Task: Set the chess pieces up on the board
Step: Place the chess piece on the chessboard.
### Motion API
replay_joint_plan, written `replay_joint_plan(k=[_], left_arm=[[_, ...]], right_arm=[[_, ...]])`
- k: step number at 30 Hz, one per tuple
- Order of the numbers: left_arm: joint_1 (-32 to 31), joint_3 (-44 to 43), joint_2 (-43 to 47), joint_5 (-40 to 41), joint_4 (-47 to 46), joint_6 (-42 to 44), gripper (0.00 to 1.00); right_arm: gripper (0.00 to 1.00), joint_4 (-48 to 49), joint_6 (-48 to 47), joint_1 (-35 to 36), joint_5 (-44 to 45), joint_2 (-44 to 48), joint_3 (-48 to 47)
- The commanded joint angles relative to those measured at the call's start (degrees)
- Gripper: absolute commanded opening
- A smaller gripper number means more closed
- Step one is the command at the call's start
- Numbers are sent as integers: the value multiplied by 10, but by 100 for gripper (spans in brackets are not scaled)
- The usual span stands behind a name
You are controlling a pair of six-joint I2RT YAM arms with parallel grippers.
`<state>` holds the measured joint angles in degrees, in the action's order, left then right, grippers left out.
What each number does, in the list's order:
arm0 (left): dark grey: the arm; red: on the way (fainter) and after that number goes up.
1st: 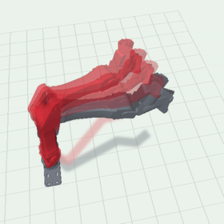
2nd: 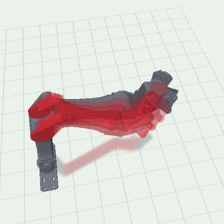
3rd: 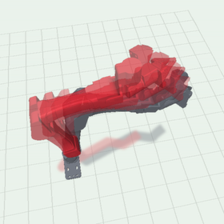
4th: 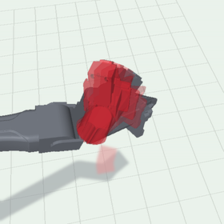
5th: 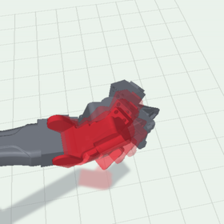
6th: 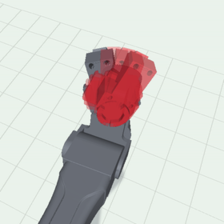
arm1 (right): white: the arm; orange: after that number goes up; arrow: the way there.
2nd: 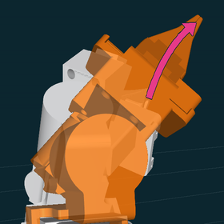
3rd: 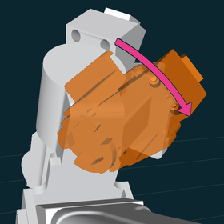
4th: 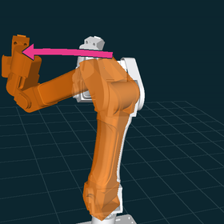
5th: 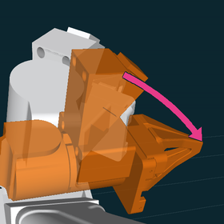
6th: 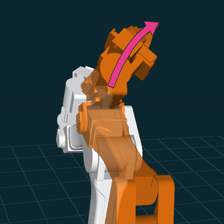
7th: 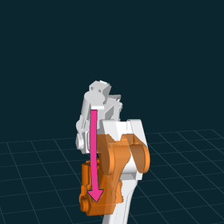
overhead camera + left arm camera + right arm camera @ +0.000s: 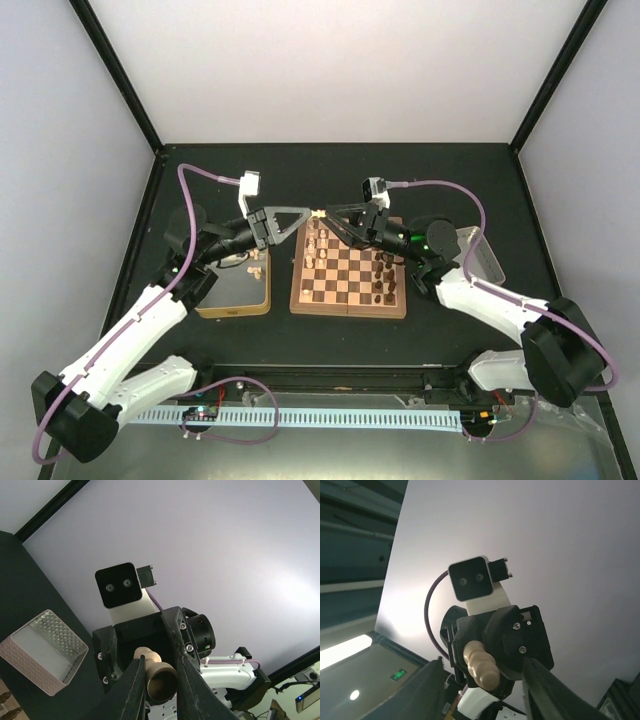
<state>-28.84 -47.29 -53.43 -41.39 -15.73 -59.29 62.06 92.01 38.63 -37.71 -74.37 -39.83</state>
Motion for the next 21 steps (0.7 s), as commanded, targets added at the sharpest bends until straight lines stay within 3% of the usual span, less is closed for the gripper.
replay_joint_plan(k=[1,12,14,16,21], left_arm=[[4,4,-7,-14,-31,-9,2],[4,8,-8,-12,-14,2,4],[5,8,-5,-2,13,22,17],[5,6,6,32,69,60,40],[5,13,59,238,258,166,66]], right_arm=[[39,34,6,4,-20,-2,-28],[6,14,-13,4,-25,-15,-43],[3,-33,-52,5,-21,-6,-42],[1,-114,-118,4,-12,9,-42],[1,-467,-377,4,82,55,-73]])
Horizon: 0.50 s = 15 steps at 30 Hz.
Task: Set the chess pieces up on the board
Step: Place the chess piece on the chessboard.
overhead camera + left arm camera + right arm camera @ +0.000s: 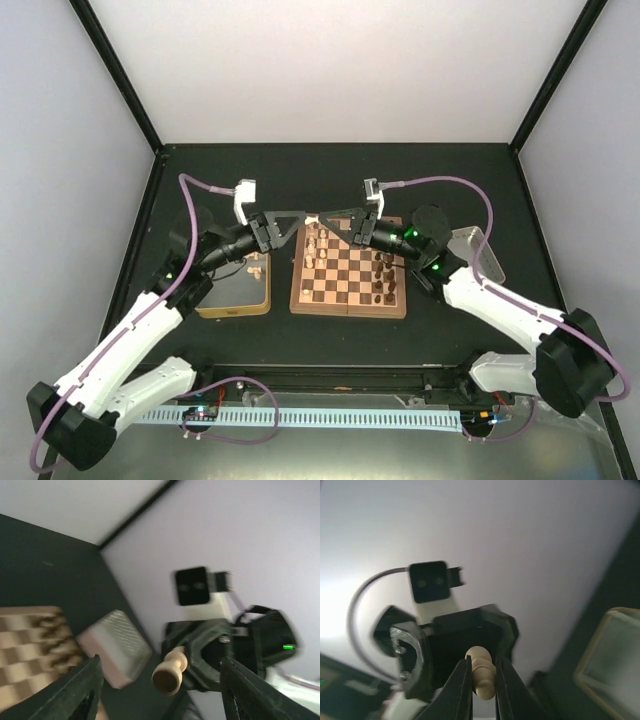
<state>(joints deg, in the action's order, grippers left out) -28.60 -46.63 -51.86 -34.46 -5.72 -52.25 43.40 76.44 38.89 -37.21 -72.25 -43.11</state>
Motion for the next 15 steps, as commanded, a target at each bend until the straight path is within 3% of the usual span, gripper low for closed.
replay_joint_plan(k=[1,6,10,15], left_arm=[[3,14,53,211,178,115,68],[3,35,99,369,262,188,70],[3,36,132,457,311,226,71],[4,51,167,496,323,247,72]], right_arm=[[1,-349,-270,2,107,33,-51],[1,-589,-423,38,265,-7,-121],[1,-684,-463,102,366,-82,-189],[1,-767,-472,159,426,-186,-271]])
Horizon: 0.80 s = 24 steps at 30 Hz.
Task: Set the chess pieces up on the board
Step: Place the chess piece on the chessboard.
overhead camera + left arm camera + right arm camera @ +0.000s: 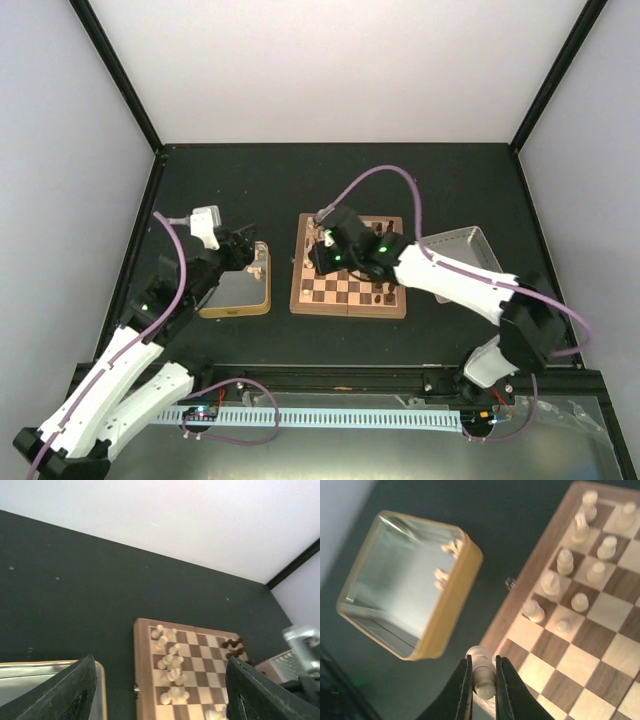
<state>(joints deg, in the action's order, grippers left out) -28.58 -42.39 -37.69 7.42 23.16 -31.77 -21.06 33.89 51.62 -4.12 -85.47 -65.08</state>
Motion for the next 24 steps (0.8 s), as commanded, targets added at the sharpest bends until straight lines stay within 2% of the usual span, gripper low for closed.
replay_joint_plan(k=[1,11,24], left_arm=[[4,12,31,81,34,44,73],[5,21,47,80,32,41,76],[9,25,46,69,29,39,78]], right_arm=[[1,-135,-47,41,105,-72,-68],[2,-190,-33,68,161,-198,-160],[2,-198,-30,68,201,-286,-222]])
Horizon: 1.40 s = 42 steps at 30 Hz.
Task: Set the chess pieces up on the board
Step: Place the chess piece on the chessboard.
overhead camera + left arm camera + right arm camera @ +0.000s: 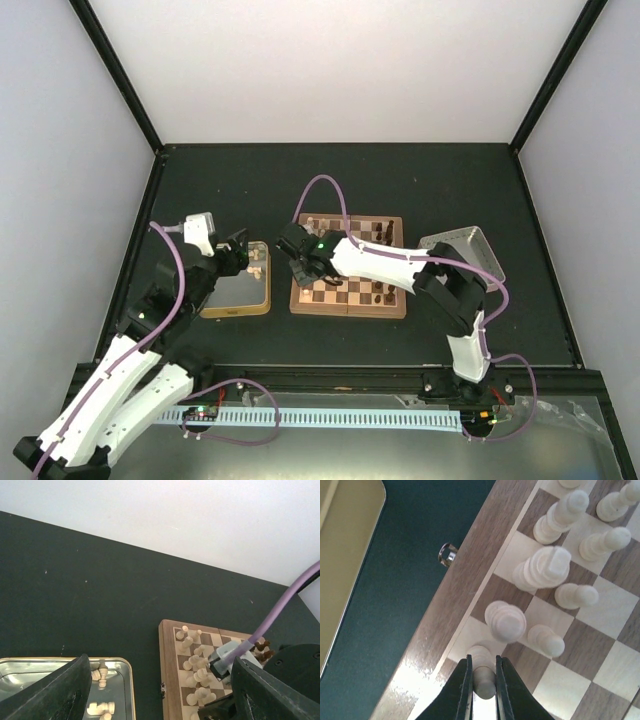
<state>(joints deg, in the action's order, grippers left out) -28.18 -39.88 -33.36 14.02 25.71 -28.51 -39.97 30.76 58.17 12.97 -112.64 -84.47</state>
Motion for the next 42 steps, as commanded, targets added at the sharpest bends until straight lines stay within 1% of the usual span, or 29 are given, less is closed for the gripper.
replay_joint_plan(k=[1,5,13,21,28,34,39,41,42], left_arm=[[6,0,3,3,4,6,78],[6,1,3,3,1,7,79],[9,0,2,-1,2,8,79],[10,0,-1,-2,1,9,80],[10,-3,-10,-10,3,11,81],[12,-2,-43,-40,4,4,84],[20,13,-103,-76,13,-23,85],[31,26,-137,-85,11,-34,82],[40,32,-156,-89,12,-42,78]], right_arm=[[2,-11,1,2,32,-17,-31],[4,-17,-1,3,32,-28,-37],[15,-23,-3,3,15,-26,-38],[22,-16,-3,3,-4,-13,-40],[34,2,11,1,-10,32,-21],[41,43,46,-9,9,106,43],[44,90,92,-27,21,191,143],[44,106,108,-39,23,224,185],[44,110,113,-45,23,238,202]])
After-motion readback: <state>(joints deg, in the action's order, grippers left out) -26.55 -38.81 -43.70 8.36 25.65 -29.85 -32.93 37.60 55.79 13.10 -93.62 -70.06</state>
